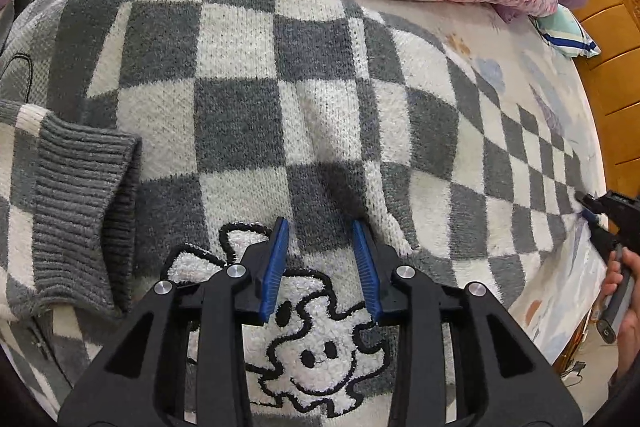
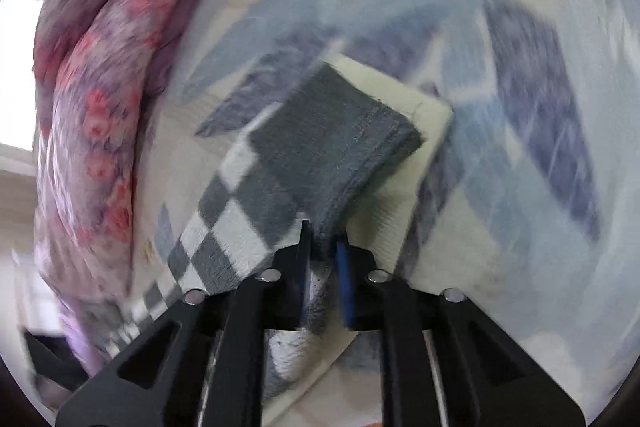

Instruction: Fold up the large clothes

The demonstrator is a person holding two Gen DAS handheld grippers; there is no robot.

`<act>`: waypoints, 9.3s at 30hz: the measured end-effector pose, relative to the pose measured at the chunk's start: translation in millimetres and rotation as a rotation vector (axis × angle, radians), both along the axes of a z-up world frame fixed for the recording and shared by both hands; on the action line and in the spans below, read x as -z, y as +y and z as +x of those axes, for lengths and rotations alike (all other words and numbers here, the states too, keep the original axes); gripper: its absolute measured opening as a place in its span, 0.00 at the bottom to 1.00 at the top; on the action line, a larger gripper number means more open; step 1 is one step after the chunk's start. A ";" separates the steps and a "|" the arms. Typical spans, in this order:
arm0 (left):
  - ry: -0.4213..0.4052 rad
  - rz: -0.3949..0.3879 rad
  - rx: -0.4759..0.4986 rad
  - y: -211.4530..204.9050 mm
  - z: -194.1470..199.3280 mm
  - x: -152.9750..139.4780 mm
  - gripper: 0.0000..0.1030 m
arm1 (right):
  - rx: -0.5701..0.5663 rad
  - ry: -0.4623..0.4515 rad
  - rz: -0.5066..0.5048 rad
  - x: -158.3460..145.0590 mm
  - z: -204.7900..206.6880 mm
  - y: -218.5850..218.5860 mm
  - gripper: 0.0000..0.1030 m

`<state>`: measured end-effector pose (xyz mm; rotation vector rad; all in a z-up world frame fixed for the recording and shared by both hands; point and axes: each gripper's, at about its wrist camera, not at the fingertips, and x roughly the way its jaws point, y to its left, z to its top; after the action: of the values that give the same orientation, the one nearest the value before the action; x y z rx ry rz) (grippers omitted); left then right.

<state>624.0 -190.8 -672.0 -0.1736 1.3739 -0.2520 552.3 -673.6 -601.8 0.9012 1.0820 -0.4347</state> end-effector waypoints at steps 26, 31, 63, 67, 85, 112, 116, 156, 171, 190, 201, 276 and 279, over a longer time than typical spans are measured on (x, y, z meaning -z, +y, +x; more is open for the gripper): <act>-0.131 -0.073 -0.358 311.0 -62.3 -117.8 0.72 | -0.641 -0.487 -0.060 -214.2 8.0 460.5 0.09; -0.143 -0.025 -0.432 403.8 -89.9 -126.6 0.72 | -0.772 -0.388 0.017 -167.7 13.8 585.9 0.09; 0.014 0.035 -0.289 352.0 -17.8 -22.7 0.78 | -0.794 0.187 -0.079 16.4 69.8 426.1 0.00; 0.006 0.085 -0.244 339.3 -14.6 -18.3 0.85 | -0.766 0.193 -0.047 29.1 72.4 421.6 0.00; 0.050 0.076 -0.409 470.6 101.2 -60.5 0.86 | -0.744 0.146 -0.129 -47.2 181.7 404.0 0.42; -0.072 0.247 -0.194 437.0 99.8 -101.5 0.20 | -0.805 0.060 -0.196 -69.4 157.1 399.1 0.21; -0.145 0.200 -0.210 415.2 58.7 -137.0 0.19 | -0.789 -0.055 -0.180 -108.0 115.3 389.6 0.20; -0.042 -0.324 -0.813 415.3 -364.5 -101.9 0.77 | -0.356 0.050 0.367 -62.6 -246.2 341.3 0.66; 0.172 -0.112 -0.630 387.6 -375.5 -89.3 0.13 | -0.502 0.236 0.191 -58.7 -245.6 349.4 0.12; 0.171 -0.187 -0.795 451.7 -412.7 -63.3 0.78 | -0.920 0.245 -0.083 -119.4 -183.9 465.3 0.24; 0.209 -0.254 -0.862 478.6 -437.5 -43.7 0.79 | -1.081 0.215 -0.150 -24.7 -77.5 600.9 0.00; -0.045 -0.126 -0.372 344.8 -323.6 -172.8 0.27 | -1.068 -0.309 0.171 -100.8 -310.6 503.8 0.27; -0.090 -0.138 -0.289 287.5 -312.1 -198.5 0.27 | -0.921 -0.318 0.249 -109.9 -311.2 447.6 0.27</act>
<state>311.9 96.8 -473.5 -0.4667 1.2248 -0.1108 241.1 -226.0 -491.9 0.5682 1.1402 0.5974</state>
